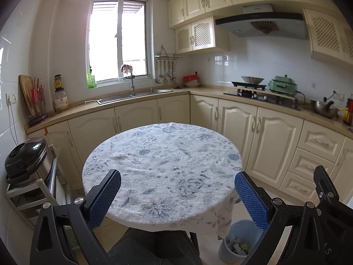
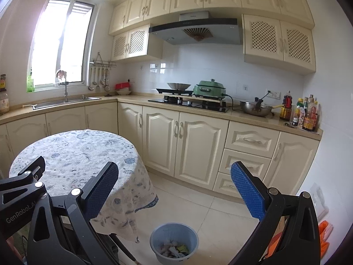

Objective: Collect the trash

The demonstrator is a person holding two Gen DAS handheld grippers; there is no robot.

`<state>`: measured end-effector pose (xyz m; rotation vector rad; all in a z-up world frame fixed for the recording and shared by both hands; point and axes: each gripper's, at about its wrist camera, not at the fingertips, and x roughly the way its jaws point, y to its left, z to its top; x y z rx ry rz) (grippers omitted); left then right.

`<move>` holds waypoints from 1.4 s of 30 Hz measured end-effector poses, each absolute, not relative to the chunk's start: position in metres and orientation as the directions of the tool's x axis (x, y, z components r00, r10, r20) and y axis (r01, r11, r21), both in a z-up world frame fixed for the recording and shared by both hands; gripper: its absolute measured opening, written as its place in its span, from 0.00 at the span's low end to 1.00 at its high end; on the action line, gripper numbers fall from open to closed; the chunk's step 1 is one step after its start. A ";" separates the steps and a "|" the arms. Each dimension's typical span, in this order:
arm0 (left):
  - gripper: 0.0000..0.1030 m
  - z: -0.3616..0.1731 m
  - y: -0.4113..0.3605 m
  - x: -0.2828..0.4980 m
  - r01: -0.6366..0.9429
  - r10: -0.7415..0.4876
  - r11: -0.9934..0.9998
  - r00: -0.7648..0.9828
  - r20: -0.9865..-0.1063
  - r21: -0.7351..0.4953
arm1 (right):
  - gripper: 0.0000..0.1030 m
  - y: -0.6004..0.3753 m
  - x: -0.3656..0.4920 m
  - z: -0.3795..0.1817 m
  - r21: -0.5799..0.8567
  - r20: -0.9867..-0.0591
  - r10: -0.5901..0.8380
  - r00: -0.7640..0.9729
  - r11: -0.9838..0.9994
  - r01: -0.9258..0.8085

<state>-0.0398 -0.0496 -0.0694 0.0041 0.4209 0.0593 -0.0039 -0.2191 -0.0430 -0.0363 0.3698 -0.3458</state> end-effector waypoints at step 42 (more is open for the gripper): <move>0.99 -0.073 -0.062 -0.011 0.009 0.008 0.999 0.862 -0.507 0.030 | 1.00 -0.228 0.007 -0.060 -0.133 -0.442 -0.410 0.798 0.910 0.394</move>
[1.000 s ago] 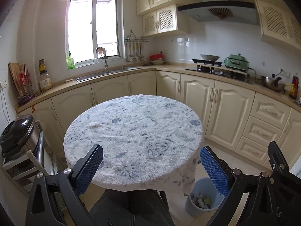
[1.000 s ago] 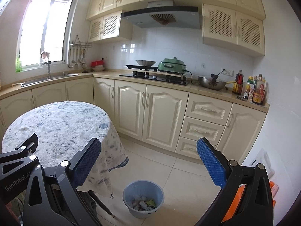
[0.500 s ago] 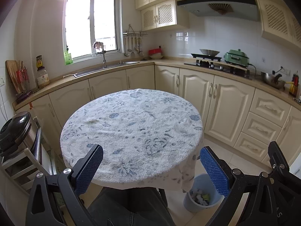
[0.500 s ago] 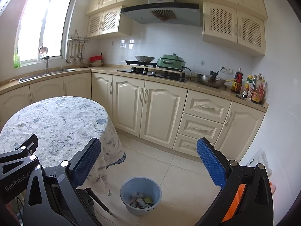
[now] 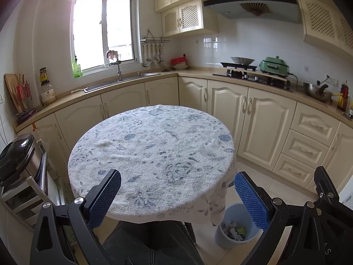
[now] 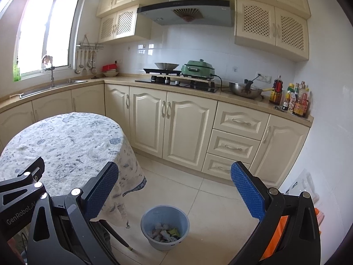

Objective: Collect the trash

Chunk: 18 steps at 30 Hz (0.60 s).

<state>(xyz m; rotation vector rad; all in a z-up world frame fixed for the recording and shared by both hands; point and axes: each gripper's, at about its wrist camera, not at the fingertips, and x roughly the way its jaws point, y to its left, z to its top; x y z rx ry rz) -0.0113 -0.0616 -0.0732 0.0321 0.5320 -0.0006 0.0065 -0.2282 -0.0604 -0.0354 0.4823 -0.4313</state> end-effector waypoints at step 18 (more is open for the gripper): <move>0.99 -0.072 -0.062 -0.010 0.005 0.007 1.000 0.860 -0.510 0.023 | 1.00 -0.227 0.007 -0.059 -0.142 -0.443 -0.418 0.793 0.906 0.398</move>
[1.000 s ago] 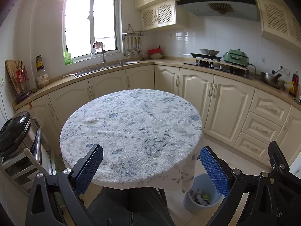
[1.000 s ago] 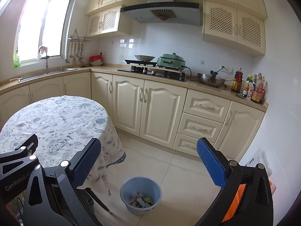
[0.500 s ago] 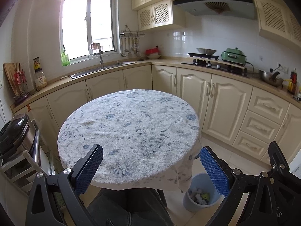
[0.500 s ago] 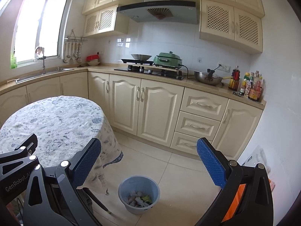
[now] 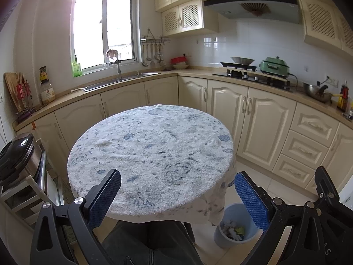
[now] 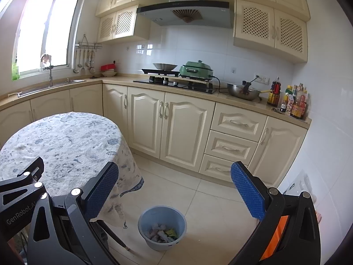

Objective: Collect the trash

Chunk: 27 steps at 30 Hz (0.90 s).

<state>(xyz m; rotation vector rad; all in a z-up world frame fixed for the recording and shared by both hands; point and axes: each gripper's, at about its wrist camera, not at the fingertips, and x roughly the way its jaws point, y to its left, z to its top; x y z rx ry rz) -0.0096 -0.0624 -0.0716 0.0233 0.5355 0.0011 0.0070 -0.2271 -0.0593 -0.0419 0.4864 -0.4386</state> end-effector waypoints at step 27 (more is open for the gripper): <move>0.99 -0.070 -0.061 -0.012 0.002 0.007 1.000 0.854 -0.520 0.017 | 1.00 -0.226 0.006 -0.060 -0.140 -0.457 -0.409 0.790 0.910 0.391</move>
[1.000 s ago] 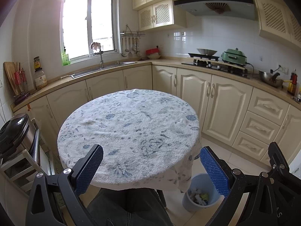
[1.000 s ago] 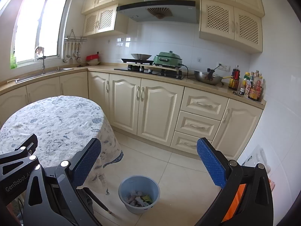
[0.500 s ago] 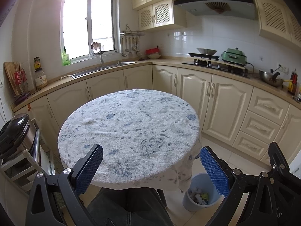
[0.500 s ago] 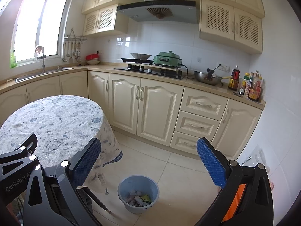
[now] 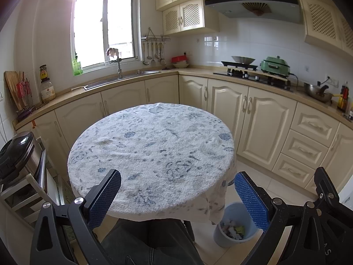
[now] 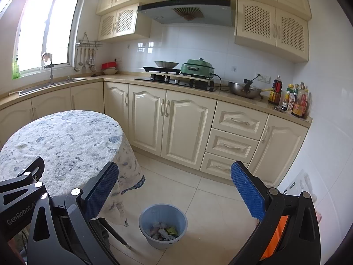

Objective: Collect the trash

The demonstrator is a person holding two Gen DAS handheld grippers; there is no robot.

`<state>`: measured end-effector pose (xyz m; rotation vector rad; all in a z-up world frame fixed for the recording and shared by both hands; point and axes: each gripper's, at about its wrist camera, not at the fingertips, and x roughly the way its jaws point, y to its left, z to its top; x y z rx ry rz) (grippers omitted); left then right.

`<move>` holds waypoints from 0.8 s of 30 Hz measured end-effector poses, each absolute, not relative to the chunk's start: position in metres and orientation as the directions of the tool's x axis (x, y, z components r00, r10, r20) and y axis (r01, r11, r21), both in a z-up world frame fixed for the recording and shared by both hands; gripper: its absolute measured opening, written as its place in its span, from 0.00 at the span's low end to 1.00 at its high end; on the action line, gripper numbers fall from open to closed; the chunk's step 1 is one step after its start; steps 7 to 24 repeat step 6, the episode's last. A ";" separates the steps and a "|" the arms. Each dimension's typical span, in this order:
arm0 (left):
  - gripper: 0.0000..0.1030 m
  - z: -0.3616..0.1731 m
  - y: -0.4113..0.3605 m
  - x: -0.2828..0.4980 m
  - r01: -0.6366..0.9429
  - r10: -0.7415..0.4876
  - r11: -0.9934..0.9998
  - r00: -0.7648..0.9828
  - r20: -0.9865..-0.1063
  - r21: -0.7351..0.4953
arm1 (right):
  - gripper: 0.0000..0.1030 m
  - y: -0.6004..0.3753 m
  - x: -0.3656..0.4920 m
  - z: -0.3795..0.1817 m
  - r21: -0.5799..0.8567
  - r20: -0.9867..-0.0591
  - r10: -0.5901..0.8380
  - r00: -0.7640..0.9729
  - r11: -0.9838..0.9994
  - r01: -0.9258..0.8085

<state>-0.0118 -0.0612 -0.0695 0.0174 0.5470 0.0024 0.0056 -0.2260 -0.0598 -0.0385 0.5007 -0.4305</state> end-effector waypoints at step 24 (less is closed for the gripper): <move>0.99 -0.069 -0.062 -0.012 -0.004 0.014 1.000 0.852 -0.523 0.020 | 1.00 -0.225 0.006 -0.060 -0.144 -0.459 -0.411 0.788 0.909 0.391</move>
